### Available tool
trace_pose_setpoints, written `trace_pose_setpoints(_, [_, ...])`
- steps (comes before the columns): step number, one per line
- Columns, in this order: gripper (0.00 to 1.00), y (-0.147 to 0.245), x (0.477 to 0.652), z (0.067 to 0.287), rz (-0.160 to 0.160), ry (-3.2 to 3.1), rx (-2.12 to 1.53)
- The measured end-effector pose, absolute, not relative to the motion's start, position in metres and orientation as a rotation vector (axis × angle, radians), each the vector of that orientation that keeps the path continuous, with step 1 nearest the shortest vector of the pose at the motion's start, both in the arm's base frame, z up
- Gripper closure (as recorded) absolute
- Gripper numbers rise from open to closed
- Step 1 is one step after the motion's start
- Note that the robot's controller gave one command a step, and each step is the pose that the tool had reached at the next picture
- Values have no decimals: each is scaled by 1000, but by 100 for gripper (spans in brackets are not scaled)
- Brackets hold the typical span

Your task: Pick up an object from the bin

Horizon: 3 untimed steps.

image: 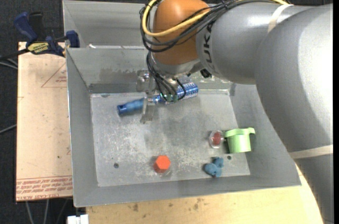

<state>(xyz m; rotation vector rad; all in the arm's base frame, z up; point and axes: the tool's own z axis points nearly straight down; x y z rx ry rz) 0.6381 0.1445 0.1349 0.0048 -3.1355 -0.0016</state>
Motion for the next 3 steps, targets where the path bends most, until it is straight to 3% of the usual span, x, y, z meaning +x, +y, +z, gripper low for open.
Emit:
trace_pose_setpoints(1, [0,131,631,66,0,-3135,-121])
trace_pose_setpoints(2, [100,131,633,71,-4,-3142,-123])
trace_pose_setpoints(3, [100,150,601,218,-6,-3148,-90])
